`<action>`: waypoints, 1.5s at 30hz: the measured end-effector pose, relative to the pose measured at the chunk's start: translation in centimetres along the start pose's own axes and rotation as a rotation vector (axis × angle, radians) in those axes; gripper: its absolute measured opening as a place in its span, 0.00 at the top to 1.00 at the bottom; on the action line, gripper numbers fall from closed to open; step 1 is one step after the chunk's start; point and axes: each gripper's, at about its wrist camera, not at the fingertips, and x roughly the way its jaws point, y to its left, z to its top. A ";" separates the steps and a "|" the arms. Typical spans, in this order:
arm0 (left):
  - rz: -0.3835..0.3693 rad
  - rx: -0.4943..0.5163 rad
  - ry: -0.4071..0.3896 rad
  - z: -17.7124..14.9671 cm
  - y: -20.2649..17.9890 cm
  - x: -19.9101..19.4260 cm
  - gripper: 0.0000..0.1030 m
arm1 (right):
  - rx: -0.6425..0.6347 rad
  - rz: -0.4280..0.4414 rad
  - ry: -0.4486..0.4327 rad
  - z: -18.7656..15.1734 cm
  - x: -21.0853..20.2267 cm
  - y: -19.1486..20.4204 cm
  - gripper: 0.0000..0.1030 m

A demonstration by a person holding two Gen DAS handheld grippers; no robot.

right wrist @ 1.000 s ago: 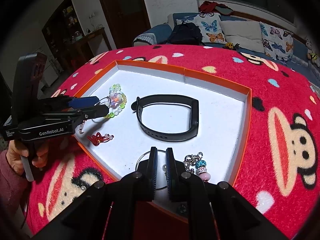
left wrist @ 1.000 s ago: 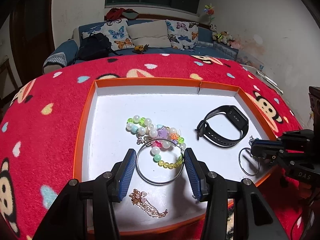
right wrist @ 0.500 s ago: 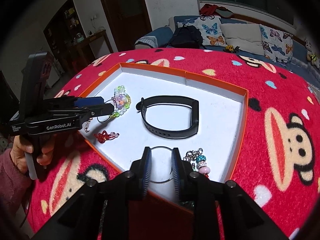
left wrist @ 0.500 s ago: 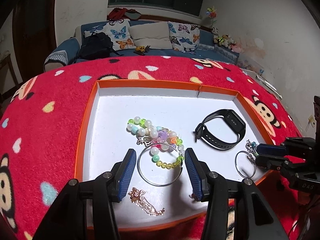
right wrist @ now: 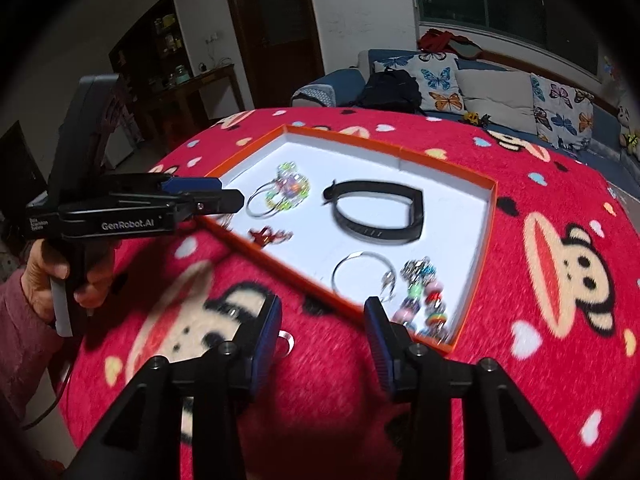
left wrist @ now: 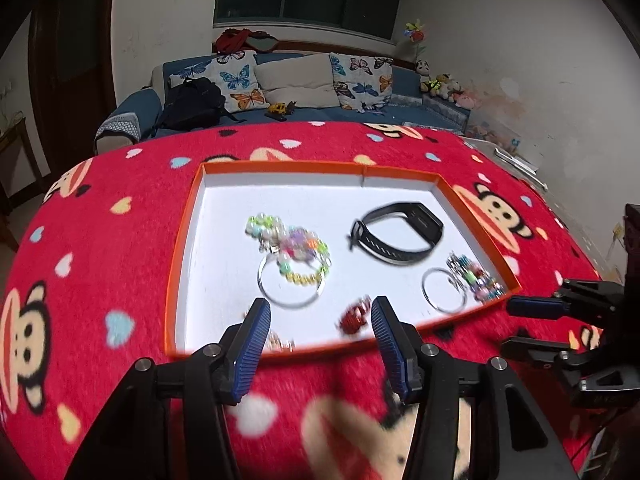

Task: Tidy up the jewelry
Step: 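Grasp the small silver ring with the right tool while the left tool grasps a small stud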

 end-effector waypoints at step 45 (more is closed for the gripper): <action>0.104 0.049 0.070 -6.0 -7.5 2.4 0.49 | -0.041 -0.003 0.055 -2.8 1.8 1.8 0.80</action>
